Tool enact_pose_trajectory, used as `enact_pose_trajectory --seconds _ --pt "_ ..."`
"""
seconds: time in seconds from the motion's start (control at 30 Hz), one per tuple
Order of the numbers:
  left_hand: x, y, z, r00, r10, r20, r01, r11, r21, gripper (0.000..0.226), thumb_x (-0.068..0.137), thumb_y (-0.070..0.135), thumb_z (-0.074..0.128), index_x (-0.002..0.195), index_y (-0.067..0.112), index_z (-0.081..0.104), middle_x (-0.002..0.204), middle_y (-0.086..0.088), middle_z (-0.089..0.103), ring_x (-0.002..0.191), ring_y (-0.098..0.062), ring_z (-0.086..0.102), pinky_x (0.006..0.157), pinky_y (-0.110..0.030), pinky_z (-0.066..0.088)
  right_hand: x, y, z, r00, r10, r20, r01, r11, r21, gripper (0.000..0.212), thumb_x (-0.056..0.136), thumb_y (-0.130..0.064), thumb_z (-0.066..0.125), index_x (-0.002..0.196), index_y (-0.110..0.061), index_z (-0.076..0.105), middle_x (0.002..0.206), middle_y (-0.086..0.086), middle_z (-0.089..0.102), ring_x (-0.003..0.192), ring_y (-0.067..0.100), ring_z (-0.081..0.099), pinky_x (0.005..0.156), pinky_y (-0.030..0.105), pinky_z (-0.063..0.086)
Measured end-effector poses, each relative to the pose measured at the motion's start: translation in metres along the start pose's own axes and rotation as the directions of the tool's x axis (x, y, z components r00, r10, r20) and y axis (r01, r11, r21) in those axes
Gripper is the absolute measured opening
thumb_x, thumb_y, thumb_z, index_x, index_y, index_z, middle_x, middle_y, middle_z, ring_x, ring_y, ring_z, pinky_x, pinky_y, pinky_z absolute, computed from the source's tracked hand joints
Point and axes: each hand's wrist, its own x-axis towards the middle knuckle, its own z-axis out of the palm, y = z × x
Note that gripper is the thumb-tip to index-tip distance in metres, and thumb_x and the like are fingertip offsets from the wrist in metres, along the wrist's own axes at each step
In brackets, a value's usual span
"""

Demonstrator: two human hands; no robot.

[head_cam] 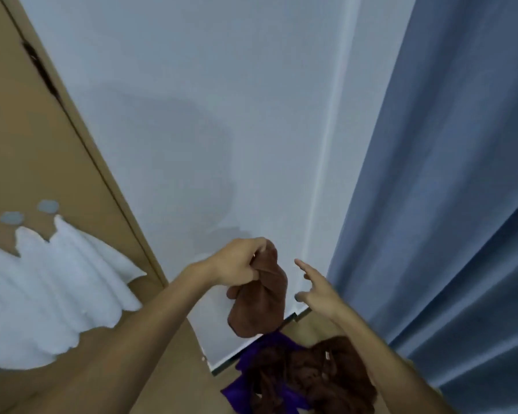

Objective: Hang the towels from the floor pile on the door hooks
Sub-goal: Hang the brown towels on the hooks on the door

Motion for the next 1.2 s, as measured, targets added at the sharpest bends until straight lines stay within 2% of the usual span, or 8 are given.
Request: enact_pose_trajectory --seconds 0.13,0.3,0.4,0.5,0.6,0.7,0.87,1.2 --pt "-0.049 0.019 -0.062 0.993 -0.105 -0.053 0.107 0.994 0.03 0.031 0.076 0.011 0.066 0.068 0.02 0.038 0.066 0.001 0.05 0.05 -0.015 0.049 0.046 -0.033 0.045 0.016 -0.065 0.015 0.956 -0.167 0.24 0.195 0.976 -0.096 0.072 0.076 -0.007 0.062 0.137 -0.039 0.04 0.134 -0.019 0.049 0.122 0.005 0.046 0.099 0.024 0.039" --pt "-0.13 0.003 -0.129 0.936 -0.263 -0.233 0.318 0.916 0.243 0.027 0.078 0.013 0.061 0.064 0.021 0.039 0.066 0.005 0.046 0.064 -0.016 0.045 0.056 -0.028 0.034 0.022 -0.148 0.055 0.911 -0.358 0.207 0.408 0.859 -0.31 0.018 0.085 -0.014 0.061 0.079 -0.031 0.06 0.08 -0.013 0.063 0.081 0.012 0.06 0.058 0.007 0.038" --pt "-0.192 -0.021 -0.155 0.781 -0.572 -0.253 0.625 0.703 0.34 0.008 0.079 0.012 0.062 0.079 0.013 0.054 0.087 -0.007 0.058 0.081 -0.025 0.055 0.065 -0.03 0.042 0.013 -0.194 0.085 0.865 -0.452 0.218 0.5 0.817 -0.289 0.004 0.086 -0.013 0.062 0.084 -0.011 0.062 0.083 0.002 0.064 0.078 0.017 0.058 0.065 0.022 0.042" --pt "-0.251 -0.043 -0.168 0.592 -0.796 -0.126 0.762 0.502 0.408 0.051 0.074 0.026 0.075 0.117 0.009 0.054 0.121 -0.008 0.056 0.1 -0.025 0.057 0.078 -0.03 0.049 -0.008 -0.249 0.127 0.779 -0.496 0.383 0.598 0.771 -0.22 0.014 0.083 -0.005 0.062 0.075 -0.016 0.059 0.077 -0.002 0.061 0.075 0.014 0.056 0.07 0.025 0.043" --pt "-0.291 -0.057 -0.172 0.683 -0.73 -0.017 0.73 0.683 0.017 0.085 0.075 0.029 0.075 0.144 0.024 0.026 0.14 0.003 0.044 0.122 -0.019 0.049 0.1 -0.034 0.043 -0.04 -0.307 0.186 0.677 -0.523 0.518 0.664 0.738 -0.123 0.028 0.075 0.004 0.062 0.067 -0.023 0.063 0.075 -0.004 0.065 0.073 0.009 0.059 0.068 0.019 0.046" --pt "-0.318 -0.061 -0.176 0.77 -0.603 -0.208 0.528 0.785 -0.323 0.062 0.082 0.015 0.066 0.135 0.02 0.035 0.124 0.002 0.053 0.115 -0.014 0.05 0.091 -0.025 0.044 -0.071 -0.358 0.248 0.587 -0.543 0.601 0.719 0.691 -0.077 0.026 0.068 0.003 0.071 0.066 -0.022 0.064 0.074 -0.003 0.065 0.069 0.006 0.058 0.068 0.02 0.046" --pt "-0.386 -0.085 -0.21 0.716 -0.601 -0.355 0.543 0.799 -0.259 0.025 0.082 0.013 0.065 0.106 0.013 0.058 0.096 -0.008 0.061 0.082 -0.02 0.06 0.079 -0.033 0.052 -0.097 -0.407 0.314 0.509 -0.563 0.651 0.721 0.692 0.034 0.028 0.069 0.0 0.077 0.067 -0.018 0.056 0.071 -0.005 0.058 0.065 0.002 0.051 0.061 0.013 0.039" --pt "-0.496 -0.158 -0.259 0.637 -0.418 -0.647 0.603 0.794 0.081 0.009 0.087 0.008 0.053 0.092 0.009 0.06 0.095 -0.006 0.062 0.087 -0.019 0.055 0.073 -0.027 0.043 -0.115 -0.468 0.414 0.474 -0.56 0.68 0.663 0.734 0.143 0.021 0.077 -0.021 0.077 0.071 -0.02 0.057 0.059 -0.011 0.052 0.052 0.001 0.045 0.049 0.011 0.033"
